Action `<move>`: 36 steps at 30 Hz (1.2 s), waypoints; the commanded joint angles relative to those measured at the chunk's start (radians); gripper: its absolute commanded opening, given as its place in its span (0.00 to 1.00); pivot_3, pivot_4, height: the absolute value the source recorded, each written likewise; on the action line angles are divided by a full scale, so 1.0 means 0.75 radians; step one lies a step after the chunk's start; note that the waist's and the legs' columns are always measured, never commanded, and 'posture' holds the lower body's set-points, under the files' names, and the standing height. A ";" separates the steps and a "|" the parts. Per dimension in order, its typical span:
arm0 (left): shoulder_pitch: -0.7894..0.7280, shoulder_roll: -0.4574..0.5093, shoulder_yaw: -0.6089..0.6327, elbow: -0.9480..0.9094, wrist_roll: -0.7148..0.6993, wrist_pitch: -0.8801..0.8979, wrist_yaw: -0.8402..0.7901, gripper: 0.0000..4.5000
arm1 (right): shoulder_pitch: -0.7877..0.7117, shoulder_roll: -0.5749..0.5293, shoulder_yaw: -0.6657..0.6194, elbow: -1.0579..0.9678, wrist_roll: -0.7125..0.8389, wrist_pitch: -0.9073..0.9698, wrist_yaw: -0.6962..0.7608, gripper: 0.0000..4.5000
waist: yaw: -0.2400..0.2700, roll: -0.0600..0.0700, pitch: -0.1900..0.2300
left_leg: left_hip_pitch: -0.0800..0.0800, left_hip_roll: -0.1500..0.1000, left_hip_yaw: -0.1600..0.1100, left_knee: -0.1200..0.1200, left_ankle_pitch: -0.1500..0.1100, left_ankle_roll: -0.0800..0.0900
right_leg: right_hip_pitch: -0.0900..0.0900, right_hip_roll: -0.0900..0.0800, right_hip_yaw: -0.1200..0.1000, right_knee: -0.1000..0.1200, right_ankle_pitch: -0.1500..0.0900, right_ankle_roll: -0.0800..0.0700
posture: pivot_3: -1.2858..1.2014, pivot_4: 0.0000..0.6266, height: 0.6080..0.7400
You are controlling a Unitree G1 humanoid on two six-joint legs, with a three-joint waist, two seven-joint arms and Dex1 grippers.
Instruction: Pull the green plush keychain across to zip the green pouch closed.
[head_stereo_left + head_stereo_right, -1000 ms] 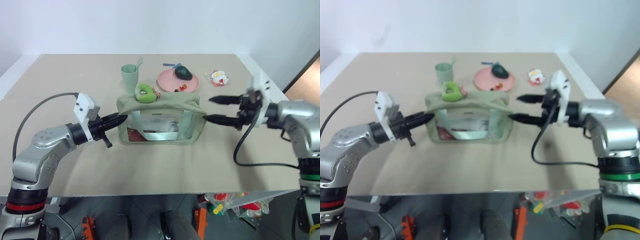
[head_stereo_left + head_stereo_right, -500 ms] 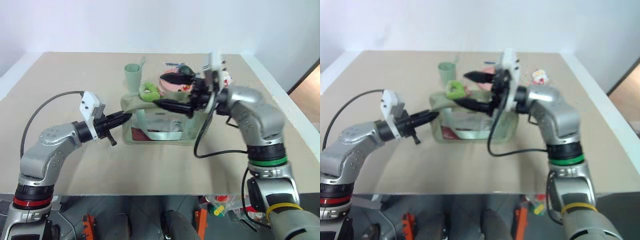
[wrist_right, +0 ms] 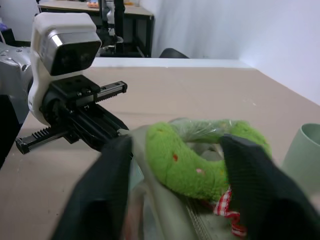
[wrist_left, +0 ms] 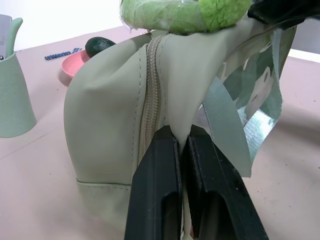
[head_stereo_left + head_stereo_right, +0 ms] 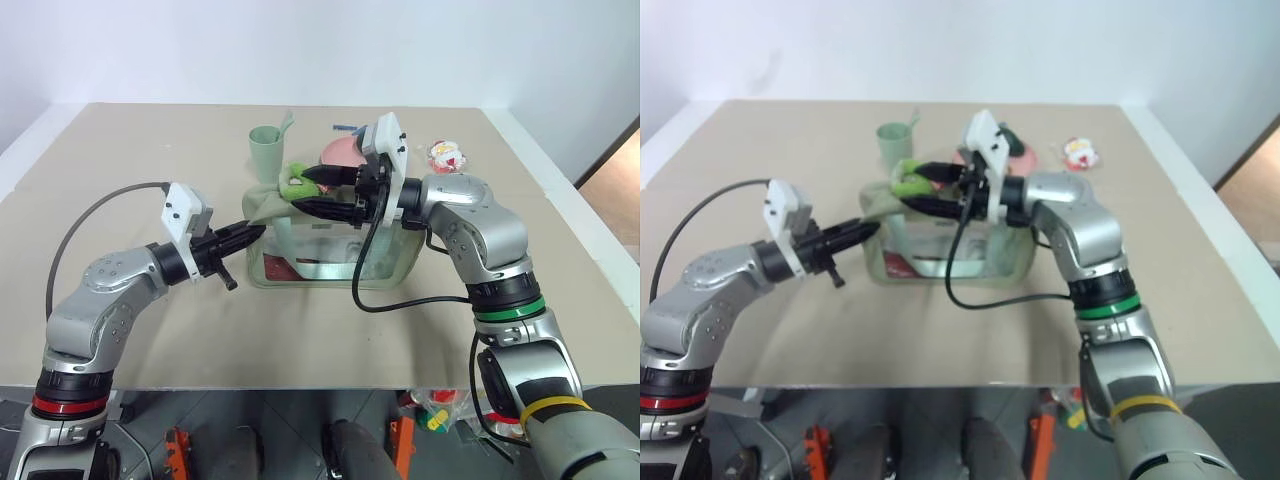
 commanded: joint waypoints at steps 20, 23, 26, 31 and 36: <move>-0.085 -0.074 -0.029 -0.044 0.026 0.062 0.139 0.00 | -0.046 -0.090 -0.316 -0.036 0.034 -0.239 -0.066 0.02 | 0.007 0.000 0.000 | -0.004 -0.002 -0.001 0.001 0.000 0.000 | -0.001 -0.003 -0.001 0.000 0.000 0.002 | 0.52 0.24 1.00; -0.086 -0.093 -0.019 -0.071 0.023 0.094 0.202 0.00 | 0.023 -0.226 -0.392 -0.039 0.011 -0.244 -0.081 0.02 | 0.007 0.000 0.000 | -0.006 -0.003 -0.001 0.001 0.000 0.000 | -0.003 -0.003 -0.001 -0.001 0.000 0.002 | 0.52 0.24 1.00; -0.082 -0.111 -0.025 -0.090 0.050 0.103 0.256 0.00 | 0.102 -0.334 -0.435 -0.016 -0.039 -0.281 -0.110 0.02 | 0.009 0.000 0.000 | -0.006 -0.003 -0.002 0.001 0.000 0.000 | -0.003 -0.003 -0.001 -0.001 0.000 0.002 | 0.52 0.24 1.00; -0.078 -0.137 -0.042 -0.096 0.115 0.089 0.355 0.00 | 0.236 -0.505 -0.496 0.037 -0.180 -0.347 -0.228 0.02 | 0.009 0.000 0.000 | -0.006 -0.003 -0.001 0.001 0.000 0.000 | -0.004 -0.003 0.000 0.000 0.000 0.002 | 0.52 0.24 1.00; -0.054 -0.160 -0.058 -0.108 0.161 0.061 0.393 0.00 | 0.404 -0.571 -0.493 -0.045 -0.258 -0.229 -0.346 0.02 | 0.001 0.000 0.000 | -0.004 -0.003 0.002 0.001 0.002 0.001 | -0.003 -0.002 0.003 0.000 0.002 0.003 | 0.52 0.24 1.00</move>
